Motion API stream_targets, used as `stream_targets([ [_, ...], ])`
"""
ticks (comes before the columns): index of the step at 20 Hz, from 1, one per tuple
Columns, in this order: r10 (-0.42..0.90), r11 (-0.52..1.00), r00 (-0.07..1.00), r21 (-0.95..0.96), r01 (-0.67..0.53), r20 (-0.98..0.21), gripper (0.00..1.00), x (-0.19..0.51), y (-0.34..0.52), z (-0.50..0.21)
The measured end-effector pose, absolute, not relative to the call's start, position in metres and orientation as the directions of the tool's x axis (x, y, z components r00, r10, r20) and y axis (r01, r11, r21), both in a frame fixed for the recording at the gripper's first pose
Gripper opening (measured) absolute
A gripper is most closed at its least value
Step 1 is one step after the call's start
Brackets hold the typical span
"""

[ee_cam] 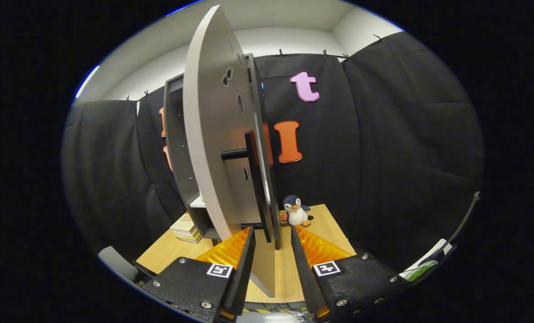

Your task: Open the shoe cabinet door, grab the shoes and put them into the shoe cabinet, then close the shoe cabinet door.

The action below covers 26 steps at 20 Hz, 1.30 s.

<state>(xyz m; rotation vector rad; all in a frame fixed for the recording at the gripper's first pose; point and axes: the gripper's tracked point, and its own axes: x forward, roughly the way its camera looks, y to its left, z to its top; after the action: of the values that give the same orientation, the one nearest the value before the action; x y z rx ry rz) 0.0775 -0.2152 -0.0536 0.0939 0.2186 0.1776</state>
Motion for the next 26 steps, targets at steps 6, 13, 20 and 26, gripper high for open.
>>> stream_targets([
  [6, 0.215, 0.975, 0.955, 0.104, -0.197, -0.207, 0.55, 0.085, -0.209, -0.055],
  [13, 0.24, 0.97, 0.951, 0.087, -0.227, -0.194, 0.55, 0.082, -0.188, -0.055],
  [20, 0.283, 0.959, 0.941, 0.063, -0.277, -0.184, 0.55, 0.078, -0.159, -0.054],
  [26, 0.385, 0.923, 0.903, 0.069, -0.379, -0.188, 0.55, 0.081, -0.112, -0.056],
])
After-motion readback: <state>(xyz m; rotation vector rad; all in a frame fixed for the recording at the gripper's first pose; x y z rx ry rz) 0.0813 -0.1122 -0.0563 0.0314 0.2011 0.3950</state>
